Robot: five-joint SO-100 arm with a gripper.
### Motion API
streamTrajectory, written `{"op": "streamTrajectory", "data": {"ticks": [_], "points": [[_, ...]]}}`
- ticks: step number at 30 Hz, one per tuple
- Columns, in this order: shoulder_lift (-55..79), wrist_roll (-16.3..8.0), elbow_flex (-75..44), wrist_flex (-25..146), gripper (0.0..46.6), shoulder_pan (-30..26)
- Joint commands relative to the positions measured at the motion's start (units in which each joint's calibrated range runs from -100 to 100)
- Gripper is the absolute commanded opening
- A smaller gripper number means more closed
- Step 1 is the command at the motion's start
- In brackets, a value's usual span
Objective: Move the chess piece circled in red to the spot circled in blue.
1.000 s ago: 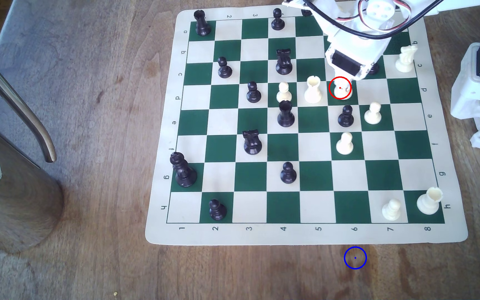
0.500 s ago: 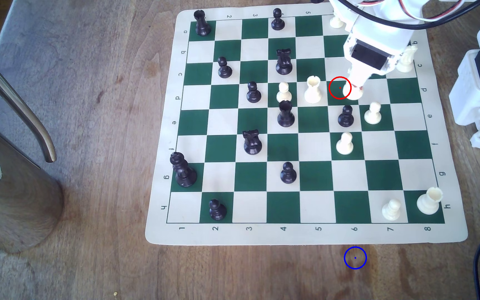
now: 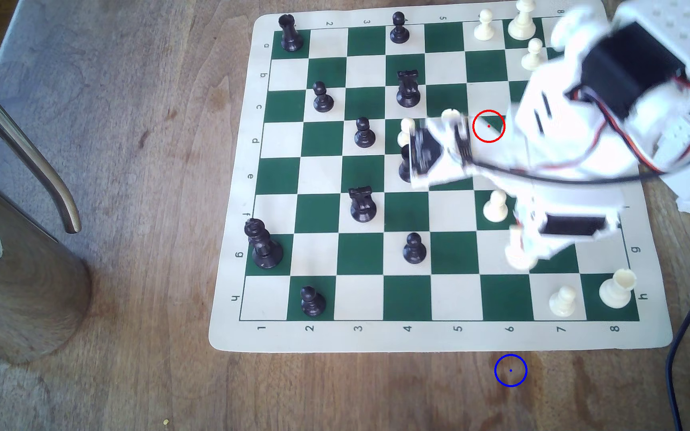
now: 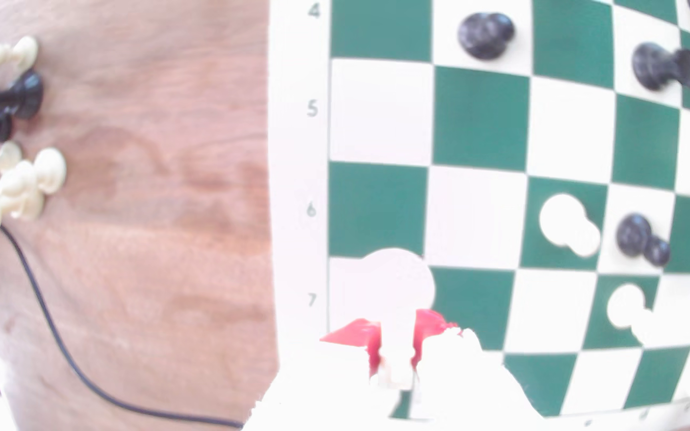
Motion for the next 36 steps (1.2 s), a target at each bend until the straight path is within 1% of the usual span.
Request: {"op": "streamTrajectory", "data": {"ticks": [1, 3, 7, 12, 16, 21, 28, 36], "points": [[2.5, -0.4, -6.3, -3.2, 0.2, -4.0], [5.7, -0.7, -7.9, -5.7, 0.3, -4.9], [9.8, -0.7, -10.1, -8.9, 0.3, -5.1], [16.7, -0.8, -17.8, -7.0, 0.3, -6.4], [20.0, -1.6, -17.9, -8.7, 0.3, -9.1], [22.3, -1.9, -18.3, -10.5, 0.3, -11.7], [25.2, -1.8, -18.2, -13.5, 0.3, -10.6], [26.6, -0.9, -15.4, -14.2, 0.3, -9.6]]}}
